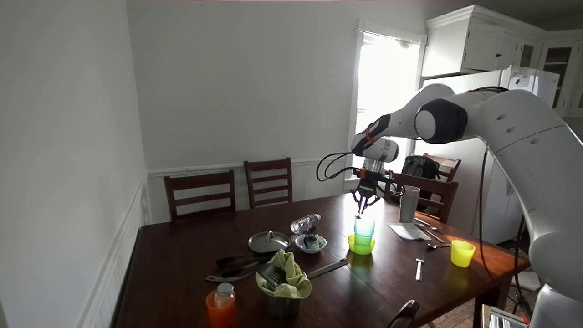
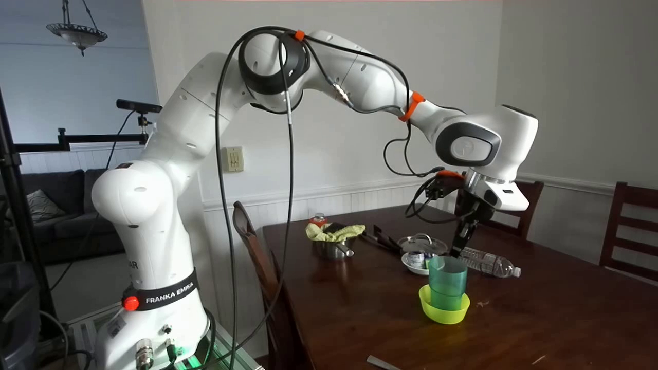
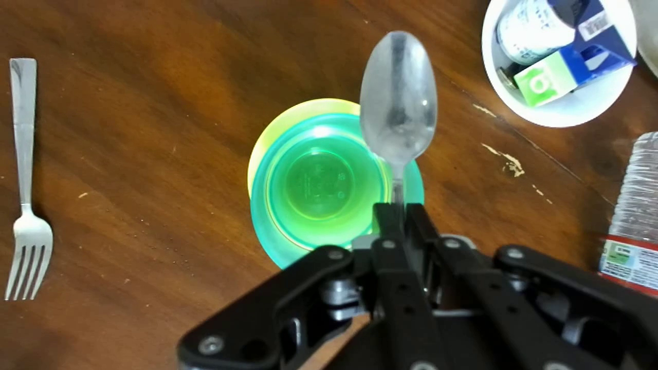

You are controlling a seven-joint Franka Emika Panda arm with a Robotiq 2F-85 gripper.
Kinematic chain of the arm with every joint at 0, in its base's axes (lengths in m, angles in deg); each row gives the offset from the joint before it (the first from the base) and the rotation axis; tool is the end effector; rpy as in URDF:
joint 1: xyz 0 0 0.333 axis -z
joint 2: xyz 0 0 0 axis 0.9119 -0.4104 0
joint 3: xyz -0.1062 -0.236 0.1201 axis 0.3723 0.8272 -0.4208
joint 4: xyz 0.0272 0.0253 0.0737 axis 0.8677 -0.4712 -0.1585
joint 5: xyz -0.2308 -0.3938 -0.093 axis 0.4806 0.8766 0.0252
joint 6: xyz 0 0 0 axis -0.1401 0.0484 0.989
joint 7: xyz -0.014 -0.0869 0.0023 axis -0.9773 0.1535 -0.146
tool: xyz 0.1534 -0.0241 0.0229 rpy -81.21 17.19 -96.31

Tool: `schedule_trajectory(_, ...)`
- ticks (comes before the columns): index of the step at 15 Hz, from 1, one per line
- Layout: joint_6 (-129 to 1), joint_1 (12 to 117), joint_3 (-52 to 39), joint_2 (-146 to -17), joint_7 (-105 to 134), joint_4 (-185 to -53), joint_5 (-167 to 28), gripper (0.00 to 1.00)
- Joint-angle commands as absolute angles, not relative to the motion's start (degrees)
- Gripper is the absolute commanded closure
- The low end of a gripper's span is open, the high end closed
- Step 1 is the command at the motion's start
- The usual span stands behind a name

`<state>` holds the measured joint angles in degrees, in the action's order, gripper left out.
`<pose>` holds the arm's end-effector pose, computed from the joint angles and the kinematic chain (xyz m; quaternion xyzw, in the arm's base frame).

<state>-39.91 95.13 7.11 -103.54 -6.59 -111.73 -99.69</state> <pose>0.5504 -0.4804 0.1679 -0.7485 0.6453 0.0729 0.1339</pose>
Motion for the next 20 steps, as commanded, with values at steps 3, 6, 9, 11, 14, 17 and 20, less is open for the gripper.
schedule_trajectory(3,-39.19,94.6,7.52,-102.35,-9.3,-113.15,-99.05,0.98)
schedule_trajectory(6,-39.35,94.47,7.52,-102.33,-9.85,-113.31,-98.99,0.98)
schedule_trajectory(9,-38.93,94.25,7.8,-102.5,-10.36,-113.3,-98.15,0.98)
schedule_trajectory(11,-38.46,94.14,7.9,-102.55,-10.37,-113.33,-97.5,0.98)
schedule_trajectory(14,-38.18,94.11,7.88,-102.68,-10.33,-113.31,-97.15,0.98)
schedule_trajectory(17,-38.07,93.96,7.81,-102.8,-10.34,-113.55,-97.12,0.98)
schedule_trajectory(20,-38.27,93.69,7.95,-103.17,-10.52,-113.82,-96.9,0.98)
